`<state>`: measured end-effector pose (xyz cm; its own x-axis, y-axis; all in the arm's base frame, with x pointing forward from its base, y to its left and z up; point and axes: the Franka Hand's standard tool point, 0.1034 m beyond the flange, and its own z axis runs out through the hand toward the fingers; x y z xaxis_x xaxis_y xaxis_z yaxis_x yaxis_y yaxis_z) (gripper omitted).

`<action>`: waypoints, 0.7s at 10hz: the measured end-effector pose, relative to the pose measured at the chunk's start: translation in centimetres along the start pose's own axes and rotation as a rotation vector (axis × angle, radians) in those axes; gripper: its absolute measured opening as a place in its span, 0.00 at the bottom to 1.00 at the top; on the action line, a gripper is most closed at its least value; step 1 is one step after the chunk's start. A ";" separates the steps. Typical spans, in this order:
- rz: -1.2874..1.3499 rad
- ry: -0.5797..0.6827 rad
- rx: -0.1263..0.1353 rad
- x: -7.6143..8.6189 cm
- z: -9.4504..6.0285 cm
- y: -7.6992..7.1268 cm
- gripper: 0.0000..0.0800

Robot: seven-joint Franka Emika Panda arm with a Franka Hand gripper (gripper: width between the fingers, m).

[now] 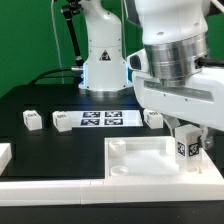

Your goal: Assemble square table

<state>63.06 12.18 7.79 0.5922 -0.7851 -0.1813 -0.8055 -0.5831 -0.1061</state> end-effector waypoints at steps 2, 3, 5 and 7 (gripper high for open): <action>-0.329 0.029 -0.032 -0.6 -0.2 -0.6 0.78; -0.378 0.022 -0.027 -0.6 0.0 -0.5 0.80; -0.546 0.020 -0.029 -0.5 0.0 -0.5 0.81; -0.853 0.029 -0.042 0.2 -0.4 -0.2 0.81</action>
Offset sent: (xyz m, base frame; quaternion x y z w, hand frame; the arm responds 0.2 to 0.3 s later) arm 0.0000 0.0000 0.0000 0.0000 0.0000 -0.1938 0.9810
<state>63.35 12.11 8.14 0.9965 -0.0784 -0.0306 -0.0822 -0.9840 -0.1580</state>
